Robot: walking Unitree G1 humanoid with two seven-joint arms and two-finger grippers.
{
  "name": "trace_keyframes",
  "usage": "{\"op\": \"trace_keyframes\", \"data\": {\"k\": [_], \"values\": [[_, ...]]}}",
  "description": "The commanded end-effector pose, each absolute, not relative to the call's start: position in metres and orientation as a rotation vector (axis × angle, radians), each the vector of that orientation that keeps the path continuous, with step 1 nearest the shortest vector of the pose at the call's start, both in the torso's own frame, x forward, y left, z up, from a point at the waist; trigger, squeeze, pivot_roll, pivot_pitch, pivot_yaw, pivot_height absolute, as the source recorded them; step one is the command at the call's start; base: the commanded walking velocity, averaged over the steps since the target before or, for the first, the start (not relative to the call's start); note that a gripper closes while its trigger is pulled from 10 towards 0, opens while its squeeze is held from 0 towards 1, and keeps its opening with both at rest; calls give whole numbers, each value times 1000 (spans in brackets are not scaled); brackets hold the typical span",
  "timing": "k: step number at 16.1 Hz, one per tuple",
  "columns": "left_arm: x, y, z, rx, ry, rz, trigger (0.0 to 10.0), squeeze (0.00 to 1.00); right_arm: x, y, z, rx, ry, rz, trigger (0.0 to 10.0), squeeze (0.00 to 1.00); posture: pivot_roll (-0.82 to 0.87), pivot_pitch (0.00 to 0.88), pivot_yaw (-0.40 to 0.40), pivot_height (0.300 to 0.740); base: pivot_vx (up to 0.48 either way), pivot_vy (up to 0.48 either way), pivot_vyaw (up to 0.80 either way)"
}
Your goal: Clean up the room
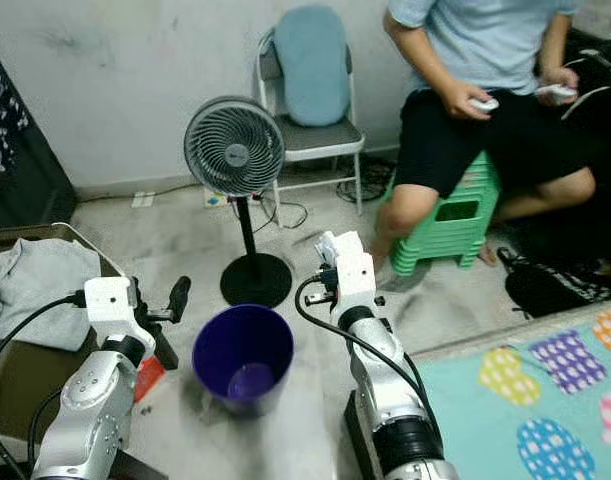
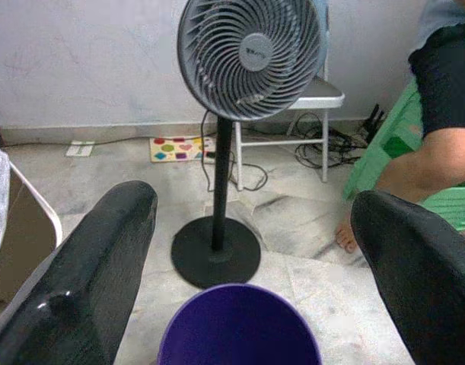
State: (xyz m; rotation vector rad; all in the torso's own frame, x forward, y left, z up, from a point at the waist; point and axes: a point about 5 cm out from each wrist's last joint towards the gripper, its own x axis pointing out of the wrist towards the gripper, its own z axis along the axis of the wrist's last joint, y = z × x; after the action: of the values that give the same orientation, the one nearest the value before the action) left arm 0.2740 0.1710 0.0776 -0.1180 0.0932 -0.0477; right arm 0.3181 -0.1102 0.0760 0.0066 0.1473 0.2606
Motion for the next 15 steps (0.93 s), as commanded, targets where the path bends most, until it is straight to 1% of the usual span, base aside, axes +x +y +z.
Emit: {"op": "trace_keyframes", "data": {"k": [1,2,4,9,15], "values": [[275,173,82,-110,78,-49,10000,0,319,-109,80,7,135,256,10000,0,-22,32,16,740,277,0,800],[275,173,81,-110,78,-48,10000,0,319,-109,80,9,135,254,10000,0,-22,32,16,740,274,0,800],[275,173,81,-110,81,-47,10000,0,320,-109,80,10,135,254,10000,0,-24,33,16,740,268,0,0],[276,176,77,-144,108,12,10000,0,319,-111,80,18,138,248,10000,0,-26,33,16,740,0,0,0],[278,175,77,-132,112,9,10000,0,320,-110,81,20,133,251,10000,0,-24,35,16,740,0,452,0]]}}
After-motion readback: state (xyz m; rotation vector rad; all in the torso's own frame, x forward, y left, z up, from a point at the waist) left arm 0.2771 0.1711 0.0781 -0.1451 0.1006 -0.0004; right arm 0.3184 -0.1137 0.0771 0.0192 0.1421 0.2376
